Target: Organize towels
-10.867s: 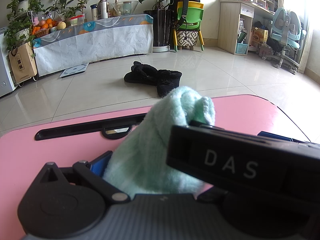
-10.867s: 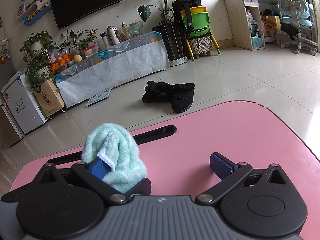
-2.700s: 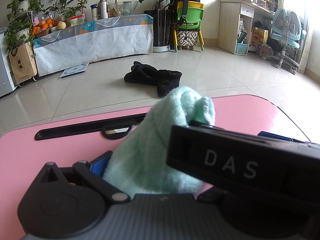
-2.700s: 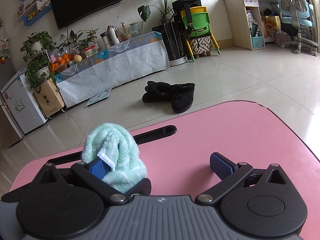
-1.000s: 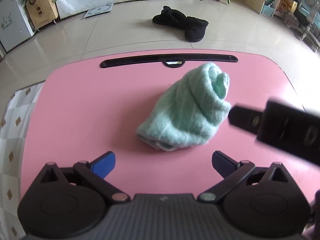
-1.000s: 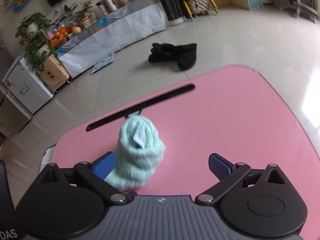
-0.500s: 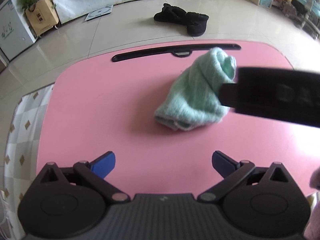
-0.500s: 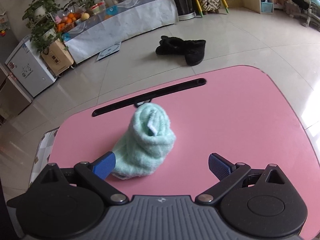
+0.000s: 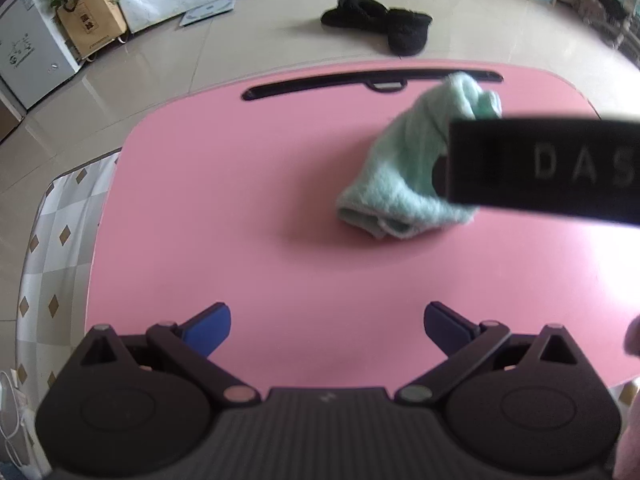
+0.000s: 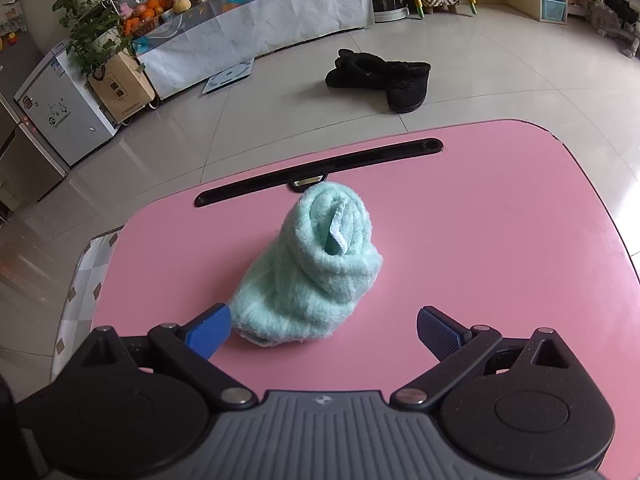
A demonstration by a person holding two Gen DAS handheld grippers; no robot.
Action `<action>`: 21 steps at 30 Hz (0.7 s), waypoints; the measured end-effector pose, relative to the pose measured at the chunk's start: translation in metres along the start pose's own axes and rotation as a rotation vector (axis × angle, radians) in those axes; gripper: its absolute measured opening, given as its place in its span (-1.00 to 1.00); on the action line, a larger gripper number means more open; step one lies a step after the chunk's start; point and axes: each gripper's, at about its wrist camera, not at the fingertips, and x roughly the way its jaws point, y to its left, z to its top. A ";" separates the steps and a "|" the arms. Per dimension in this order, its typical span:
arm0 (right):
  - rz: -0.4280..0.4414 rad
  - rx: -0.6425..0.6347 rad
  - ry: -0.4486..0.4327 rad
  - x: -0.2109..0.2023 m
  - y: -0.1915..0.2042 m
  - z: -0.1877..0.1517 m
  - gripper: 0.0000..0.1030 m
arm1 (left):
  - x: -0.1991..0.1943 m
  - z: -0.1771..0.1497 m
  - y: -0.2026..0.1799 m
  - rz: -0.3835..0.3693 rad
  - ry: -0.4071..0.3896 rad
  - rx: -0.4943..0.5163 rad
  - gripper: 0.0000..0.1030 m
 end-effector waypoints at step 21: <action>-0.038 -0.057 0.094 0.032 0.018 -0.019 0.95 | 0.032 -0.005 0.004 -0.046 0.063 -0.090 1.00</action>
